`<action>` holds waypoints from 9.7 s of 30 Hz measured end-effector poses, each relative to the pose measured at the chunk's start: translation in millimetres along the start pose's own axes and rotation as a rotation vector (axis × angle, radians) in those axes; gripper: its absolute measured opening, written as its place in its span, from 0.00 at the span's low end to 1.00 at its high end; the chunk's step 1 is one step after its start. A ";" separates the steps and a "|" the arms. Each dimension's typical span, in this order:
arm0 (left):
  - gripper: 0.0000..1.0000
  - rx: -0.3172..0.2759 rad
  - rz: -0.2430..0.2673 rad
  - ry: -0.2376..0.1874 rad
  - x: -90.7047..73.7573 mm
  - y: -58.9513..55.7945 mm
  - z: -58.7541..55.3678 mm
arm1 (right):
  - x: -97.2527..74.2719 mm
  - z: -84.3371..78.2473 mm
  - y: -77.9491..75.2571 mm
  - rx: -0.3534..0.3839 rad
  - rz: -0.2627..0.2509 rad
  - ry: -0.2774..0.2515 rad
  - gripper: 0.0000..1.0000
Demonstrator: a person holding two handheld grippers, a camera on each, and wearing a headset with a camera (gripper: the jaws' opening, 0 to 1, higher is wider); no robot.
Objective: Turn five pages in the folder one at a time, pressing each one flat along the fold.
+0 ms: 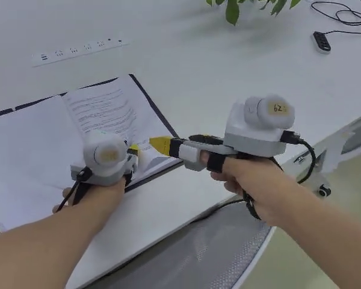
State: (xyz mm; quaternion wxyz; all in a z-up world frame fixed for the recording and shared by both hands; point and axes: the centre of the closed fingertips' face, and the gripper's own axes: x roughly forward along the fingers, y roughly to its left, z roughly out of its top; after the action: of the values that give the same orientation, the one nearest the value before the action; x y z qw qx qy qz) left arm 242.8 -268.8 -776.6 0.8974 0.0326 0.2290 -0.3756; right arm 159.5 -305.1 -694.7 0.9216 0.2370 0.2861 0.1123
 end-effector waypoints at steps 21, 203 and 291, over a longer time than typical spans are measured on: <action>0.12 -0.006 -0.002 -0.014 4.6 3.8 -2.2 | 38.0 -41.7 -11.3 0.221 -0.006 0.113 0.40; 0.23 -0.142 0.400 0.123 -187.5 135.6 -87.3 | 150.4 -49.9 93.6 -0.200 0.121 0.052 0.00; 0.21 -0.143 0.403 0.087 -182.1 137.2 -87.1 | 284.4 29.3 53.8 -0.242 0.095 0.035 0.00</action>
State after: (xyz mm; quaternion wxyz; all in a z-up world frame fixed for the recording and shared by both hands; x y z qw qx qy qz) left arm 192.1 -30.4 -790.6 0.9437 0.0301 0.2827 -0.1694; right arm 403.4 -172.2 -781.4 0.9320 0.1356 0.2749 0.1936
